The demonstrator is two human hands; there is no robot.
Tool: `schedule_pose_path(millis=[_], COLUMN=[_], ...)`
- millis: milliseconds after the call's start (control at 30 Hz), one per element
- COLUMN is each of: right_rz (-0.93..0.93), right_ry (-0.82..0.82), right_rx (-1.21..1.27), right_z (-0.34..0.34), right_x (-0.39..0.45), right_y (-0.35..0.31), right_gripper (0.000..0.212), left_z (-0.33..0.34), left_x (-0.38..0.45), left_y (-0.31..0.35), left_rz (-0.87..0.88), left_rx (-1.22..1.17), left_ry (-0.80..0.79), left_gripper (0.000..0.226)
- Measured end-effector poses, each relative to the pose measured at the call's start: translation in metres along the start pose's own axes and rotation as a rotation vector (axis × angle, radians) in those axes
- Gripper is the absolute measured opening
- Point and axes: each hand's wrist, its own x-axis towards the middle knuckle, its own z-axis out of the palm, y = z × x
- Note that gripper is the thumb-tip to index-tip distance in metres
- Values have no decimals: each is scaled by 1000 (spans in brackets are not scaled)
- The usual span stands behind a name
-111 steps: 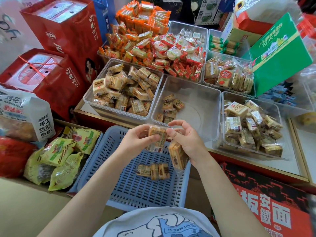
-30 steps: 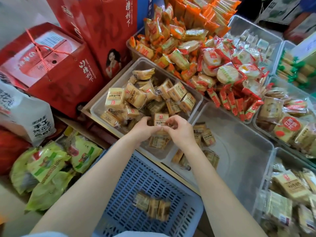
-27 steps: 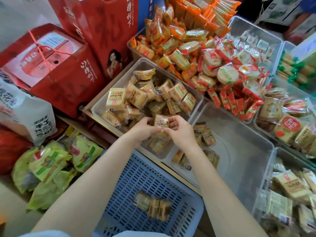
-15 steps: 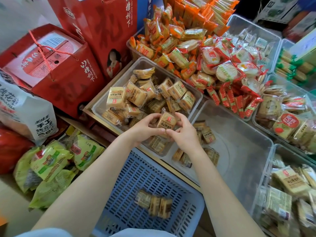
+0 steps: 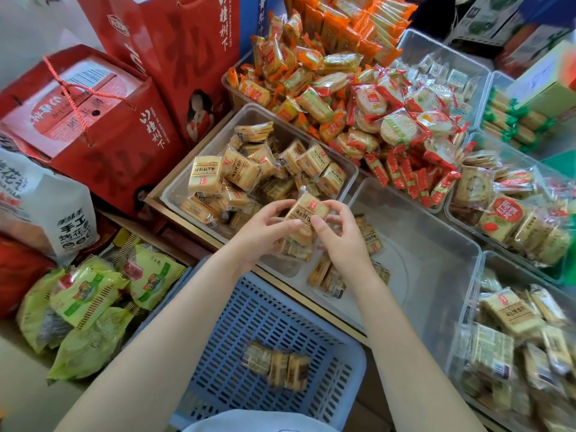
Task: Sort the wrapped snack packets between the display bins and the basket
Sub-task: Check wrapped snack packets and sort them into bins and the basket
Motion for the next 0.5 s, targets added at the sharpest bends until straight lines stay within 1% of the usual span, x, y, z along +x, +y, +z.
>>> schedule_pose_path(millis=[67,167,233,300,367,400,467,500], right_rz=[12,14,25,35,64,82,117,130], right_ry=[-31,-22,-17,-12,13,33,78,93], right_rx=[67,145,168,167,188,207,284,326], right_z=[-1,-7,-10,-9,-4,-2,0,0], right_x=[-11,-31,-49,-71,-93,-104,-125,-135], right_y=[-4,-6,-5,-4,1,4,10,14], right_gripper=[30,51,59,57,55,55,52,51], left_z=[6,14,21,31,43,47,51,51], left_x=[-10,-26,-40,-57,-75,-83,-97,-104], left_y=[-1,-7,-13,-16,-22,-27,-35,-38], left_rz=[24,46,83,130,163,165,132,116], left_rx=[-100,-201,-150,-21,97,109,61,38], left_ry=[-17,-66,-86,-70,-52,-48,-36,-33], left_gripper=[62,84,97,103,94,89,79,70])
